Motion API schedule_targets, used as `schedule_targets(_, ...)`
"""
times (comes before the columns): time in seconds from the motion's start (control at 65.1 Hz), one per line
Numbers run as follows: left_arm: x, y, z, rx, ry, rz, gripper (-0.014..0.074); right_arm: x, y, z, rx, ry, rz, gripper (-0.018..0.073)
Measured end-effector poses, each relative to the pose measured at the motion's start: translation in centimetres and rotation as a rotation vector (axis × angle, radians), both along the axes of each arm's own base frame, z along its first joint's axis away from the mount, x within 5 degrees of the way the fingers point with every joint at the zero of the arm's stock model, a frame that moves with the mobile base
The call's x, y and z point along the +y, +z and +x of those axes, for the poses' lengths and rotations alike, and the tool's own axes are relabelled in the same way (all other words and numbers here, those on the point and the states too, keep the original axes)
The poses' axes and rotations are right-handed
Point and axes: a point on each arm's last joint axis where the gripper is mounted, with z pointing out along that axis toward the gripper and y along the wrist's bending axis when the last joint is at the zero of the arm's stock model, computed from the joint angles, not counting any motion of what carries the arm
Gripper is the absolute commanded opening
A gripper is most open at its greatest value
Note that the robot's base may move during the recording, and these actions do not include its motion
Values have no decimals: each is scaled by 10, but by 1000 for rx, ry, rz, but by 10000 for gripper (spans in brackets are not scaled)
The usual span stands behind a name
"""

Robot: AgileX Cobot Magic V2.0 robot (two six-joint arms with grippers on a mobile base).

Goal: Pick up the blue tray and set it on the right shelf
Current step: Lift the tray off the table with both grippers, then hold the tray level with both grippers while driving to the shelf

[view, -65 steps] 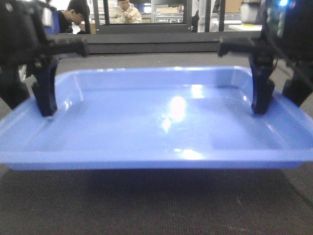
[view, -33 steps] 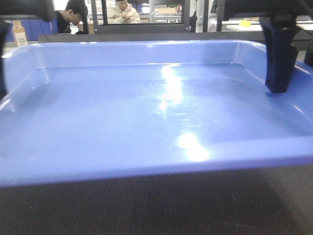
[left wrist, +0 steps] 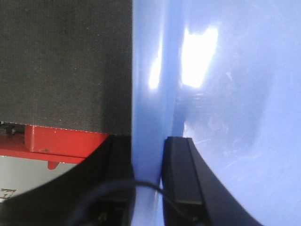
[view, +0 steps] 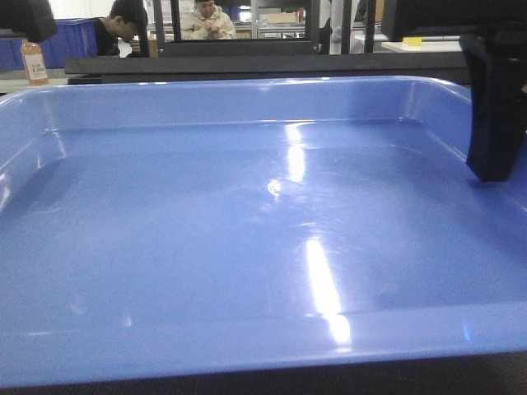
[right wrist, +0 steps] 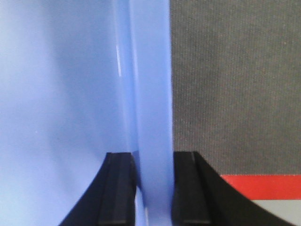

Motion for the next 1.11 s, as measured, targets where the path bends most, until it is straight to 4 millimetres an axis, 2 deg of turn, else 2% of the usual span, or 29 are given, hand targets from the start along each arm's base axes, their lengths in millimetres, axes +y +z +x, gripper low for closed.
schedule_targets(1.106, 3, 0, 2, 17, 6, -16, -19, 0, 0, 0, -3, -1, 3, 253)
